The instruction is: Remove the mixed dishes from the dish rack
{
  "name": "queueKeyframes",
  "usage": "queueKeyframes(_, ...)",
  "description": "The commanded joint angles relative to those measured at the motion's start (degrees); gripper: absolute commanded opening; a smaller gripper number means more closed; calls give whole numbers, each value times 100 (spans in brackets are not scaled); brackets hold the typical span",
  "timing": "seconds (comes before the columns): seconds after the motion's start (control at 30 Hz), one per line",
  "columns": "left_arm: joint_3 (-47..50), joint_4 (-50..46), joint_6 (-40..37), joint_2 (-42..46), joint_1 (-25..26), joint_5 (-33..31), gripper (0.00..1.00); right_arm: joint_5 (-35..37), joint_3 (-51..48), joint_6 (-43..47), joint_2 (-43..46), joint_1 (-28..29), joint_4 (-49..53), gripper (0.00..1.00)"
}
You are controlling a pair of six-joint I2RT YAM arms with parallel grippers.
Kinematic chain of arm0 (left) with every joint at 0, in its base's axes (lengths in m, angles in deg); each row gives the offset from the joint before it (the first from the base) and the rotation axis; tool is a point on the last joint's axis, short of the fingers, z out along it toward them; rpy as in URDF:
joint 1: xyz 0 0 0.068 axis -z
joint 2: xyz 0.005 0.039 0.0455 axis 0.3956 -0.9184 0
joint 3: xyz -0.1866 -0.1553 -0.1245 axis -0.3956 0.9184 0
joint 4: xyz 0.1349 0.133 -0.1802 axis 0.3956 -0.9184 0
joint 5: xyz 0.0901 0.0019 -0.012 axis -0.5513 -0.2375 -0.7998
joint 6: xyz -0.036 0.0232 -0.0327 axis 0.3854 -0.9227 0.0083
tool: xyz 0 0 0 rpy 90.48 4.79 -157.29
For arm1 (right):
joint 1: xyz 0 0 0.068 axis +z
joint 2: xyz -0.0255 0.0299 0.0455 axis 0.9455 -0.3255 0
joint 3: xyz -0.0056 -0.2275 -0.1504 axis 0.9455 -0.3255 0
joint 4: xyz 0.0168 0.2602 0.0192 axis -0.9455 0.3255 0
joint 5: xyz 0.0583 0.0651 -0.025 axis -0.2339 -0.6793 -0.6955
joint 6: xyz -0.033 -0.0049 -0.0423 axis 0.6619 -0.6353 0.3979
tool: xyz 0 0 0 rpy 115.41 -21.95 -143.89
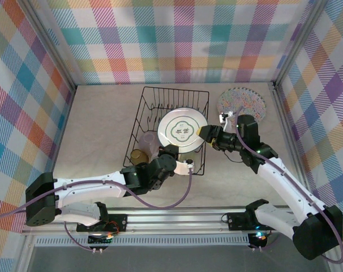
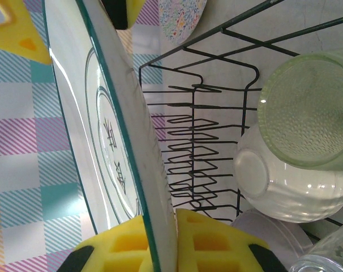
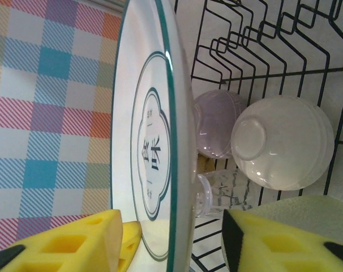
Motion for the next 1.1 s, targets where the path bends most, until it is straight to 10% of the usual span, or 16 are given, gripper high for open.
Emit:
queueKeyframes(0.0,29,278,-10,36,68,-155,0,229,233,62,-61,119,76,45)
queueKeyframes(0.93,20,28,-4,-169,71,-153,0,939,223,-140,-65,333,531,0)
queueKeyframes(1.07,45,38,26,-119,70,-124,24,984,217,-179,-65,335,483,0)
